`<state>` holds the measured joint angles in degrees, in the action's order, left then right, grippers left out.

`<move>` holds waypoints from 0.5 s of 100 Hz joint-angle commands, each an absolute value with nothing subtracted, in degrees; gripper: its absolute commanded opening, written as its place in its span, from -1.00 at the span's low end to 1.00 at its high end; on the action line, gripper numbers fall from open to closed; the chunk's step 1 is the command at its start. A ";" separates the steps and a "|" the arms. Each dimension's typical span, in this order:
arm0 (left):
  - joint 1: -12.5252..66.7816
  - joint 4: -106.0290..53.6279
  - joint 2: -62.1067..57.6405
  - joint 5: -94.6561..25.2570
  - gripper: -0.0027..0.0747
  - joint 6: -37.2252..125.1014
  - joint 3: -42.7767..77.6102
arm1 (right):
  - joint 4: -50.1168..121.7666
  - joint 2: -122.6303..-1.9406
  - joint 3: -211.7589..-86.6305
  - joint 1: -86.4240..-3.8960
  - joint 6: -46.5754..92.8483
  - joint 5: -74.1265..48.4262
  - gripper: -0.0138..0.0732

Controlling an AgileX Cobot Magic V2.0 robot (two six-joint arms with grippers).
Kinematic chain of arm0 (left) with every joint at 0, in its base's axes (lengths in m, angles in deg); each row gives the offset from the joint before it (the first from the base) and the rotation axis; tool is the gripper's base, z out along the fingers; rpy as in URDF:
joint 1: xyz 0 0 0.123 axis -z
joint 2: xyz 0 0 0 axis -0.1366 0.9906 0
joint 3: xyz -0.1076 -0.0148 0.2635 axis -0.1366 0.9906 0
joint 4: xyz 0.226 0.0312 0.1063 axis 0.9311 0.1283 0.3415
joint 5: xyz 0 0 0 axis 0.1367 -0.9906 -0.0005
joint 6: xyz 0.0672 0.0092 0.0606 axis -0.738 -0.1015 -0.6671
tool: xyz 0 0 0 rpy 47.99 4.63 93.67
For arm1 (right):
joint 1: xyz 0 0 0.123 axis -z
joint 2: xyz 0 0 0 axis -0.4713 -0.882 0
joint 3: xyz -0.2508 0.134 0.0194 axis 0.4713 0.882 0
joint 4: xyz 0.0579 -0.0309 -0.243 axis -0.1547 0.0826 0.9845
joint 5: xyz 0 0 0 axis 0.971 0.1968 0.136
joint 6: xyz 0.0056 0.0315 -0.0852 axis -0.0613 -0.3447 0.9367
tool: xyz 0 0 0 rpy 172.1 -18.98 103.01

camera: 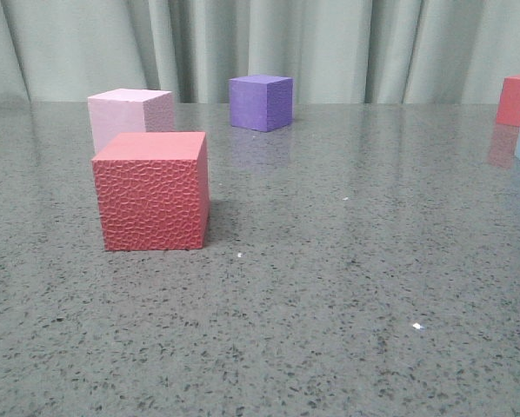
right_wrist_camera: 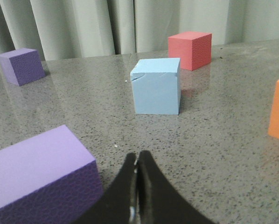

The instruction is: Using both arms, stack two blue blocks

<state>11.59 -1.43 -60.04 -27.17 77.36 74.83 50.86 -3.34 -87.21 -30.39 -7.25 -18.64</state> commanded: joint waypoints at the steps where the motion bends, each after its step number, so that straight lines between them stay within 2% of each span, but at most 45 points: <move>1: 12.01 -2.04 -61.89 -22.78 -0.98 77.97 77.13 | 54.21 -1.77 -88.27 -30.04 -5.90 -26.19 -0.84; 40: 12.01 -2.16 -61.89 -21.87 -0.98 77.97 76.06 | 54.60 -1.77 -88.34 -30.00 -5.90 -35.03 -0.84; 50: 12.01 -3.08 -61.80 -22.34 -0.98 77.97 73.16 | 53.67 -1.82 -90.05 -30.00 -6.06 -33.78 -0.84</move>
<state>11.59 -1.55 -60.04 -26.85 77.36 74.83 54.05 -3.34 -87.21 -30.39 -6.45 -29.43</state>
